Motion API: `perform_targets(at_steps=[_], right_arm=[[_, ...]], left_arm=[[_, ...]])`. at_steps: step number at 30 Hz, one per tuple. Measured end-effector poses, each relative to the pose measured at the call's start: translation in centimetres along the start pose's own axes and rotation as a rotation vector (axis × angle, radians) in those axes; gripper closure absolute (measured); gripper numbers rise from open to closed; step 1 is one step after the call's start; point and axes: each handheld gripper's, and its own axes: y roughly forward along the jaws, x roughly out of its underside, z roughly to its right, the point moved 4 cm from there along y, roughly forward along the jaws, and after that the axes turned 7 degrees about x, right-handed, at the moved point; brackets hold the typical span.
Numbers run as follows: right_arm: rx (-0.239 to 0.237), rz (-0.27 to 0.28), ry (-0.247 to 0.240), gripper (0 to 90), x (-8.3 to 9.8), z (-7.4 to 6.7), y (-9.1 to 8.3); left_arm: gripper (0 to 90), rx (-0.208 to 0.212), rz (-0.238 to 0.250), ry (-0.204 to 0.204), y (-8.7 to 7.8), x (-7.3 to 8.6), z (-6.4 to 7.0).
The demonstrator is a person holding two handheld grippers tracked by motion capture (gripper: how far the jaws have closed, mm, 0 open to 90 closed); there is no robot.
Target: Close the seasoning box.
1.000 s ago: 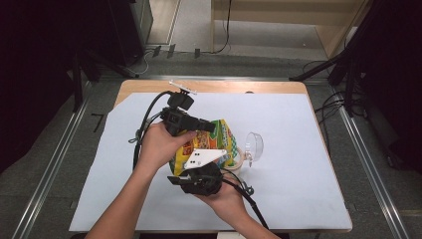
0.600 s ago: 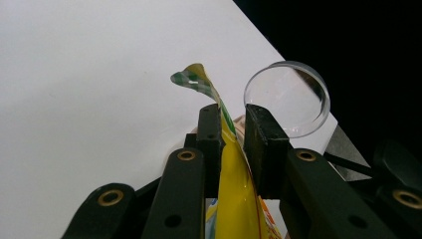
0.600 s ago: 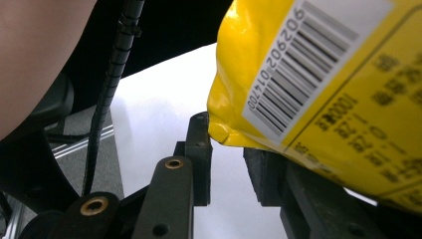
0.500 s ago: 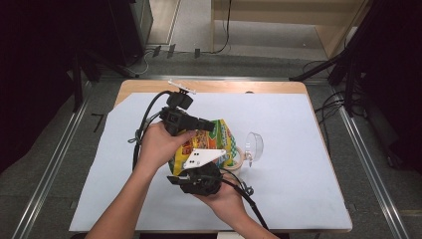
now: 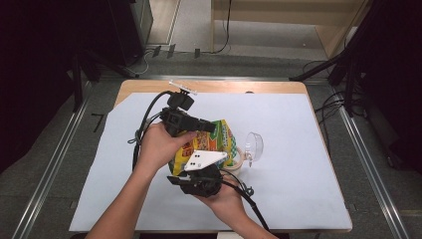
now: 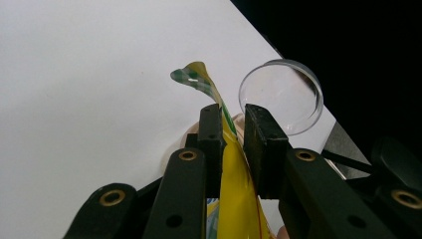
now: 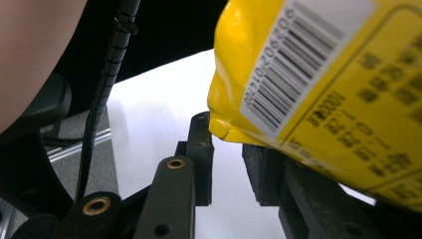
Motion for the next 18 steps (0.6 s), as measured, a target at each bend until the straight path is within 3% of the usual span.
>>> perform_targets(at_steps=[8,18], right_arm=[[-0.008,0.013,0.024,73.3,0.1,0.0,0.0],[0.004,0.011,0.025,70.9,0.4,0.3,0.2]], left_arm=[[80.0,-0.024,0.006,0.023,-0.2,-0.1,0.6],[81.8,-0.020,-0.003,0.031,-0.4,0.0,1.1]])
